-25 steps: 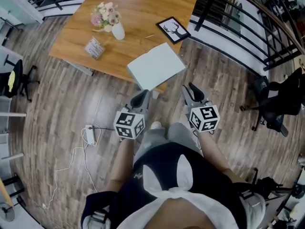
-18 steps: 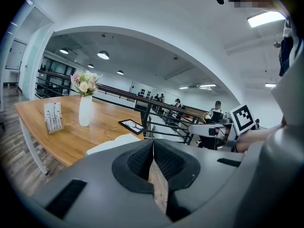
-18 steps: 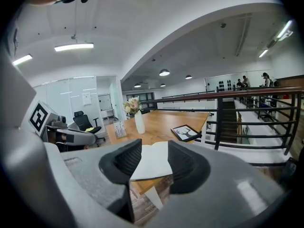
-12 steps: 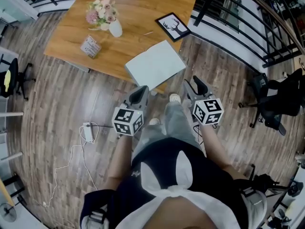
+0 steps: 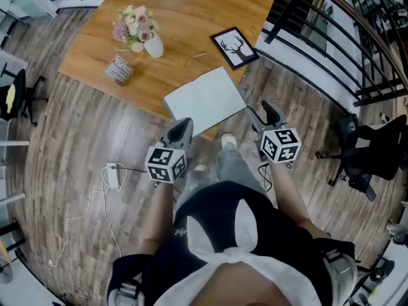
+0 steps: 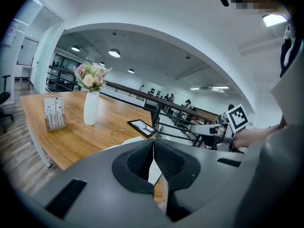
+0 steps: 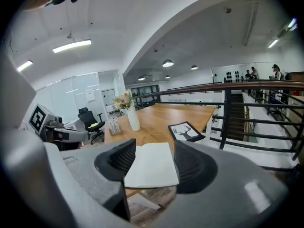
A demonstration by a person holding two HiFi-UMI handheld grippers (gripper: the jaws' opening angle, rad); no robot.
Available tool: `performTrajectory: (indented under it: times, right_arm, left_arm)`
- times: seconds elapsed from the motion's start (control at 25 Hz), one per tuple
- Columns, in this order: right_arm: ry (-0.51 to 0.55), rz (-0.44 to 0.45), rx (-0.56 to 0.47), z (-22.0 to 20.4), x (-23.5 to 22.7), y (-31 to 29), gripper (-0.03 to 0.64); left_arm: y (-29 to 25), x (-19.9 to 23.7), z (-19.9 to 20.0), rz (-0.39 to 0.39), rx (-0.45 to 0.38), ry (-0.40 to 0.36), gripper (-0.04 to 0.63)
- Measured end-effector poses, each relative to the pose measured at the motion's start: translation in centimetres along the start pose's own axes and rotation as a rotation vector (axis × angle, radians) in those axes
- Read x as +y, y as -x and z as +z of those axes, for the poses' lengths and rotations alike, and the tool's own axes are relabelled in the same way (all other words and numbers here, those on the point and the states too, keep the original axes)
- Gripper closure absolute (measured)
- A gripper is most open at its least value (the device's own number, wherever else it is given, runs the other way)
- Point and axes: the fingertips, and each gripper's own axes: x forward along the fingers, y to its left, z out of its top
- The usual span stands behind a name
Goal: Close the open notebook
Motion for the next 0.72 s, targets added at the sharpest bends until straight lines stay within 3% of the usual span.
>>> performTrajectory:
  times: [0.36,0.72]
  right_arm:
    - [-0.049,0.063,0.060,-0.7,-3.6,-3.8,0.360]
    - [-0.094,0.173,0.158,-3.8,-4.7,-7.1,0.360]
  left_arm:
    - [-3.6,0.5,1.6,0.038,0.007,0.006,0.575]
    - [-5.1,1.2,0.7,0.075,0.042,0.042,0.575]
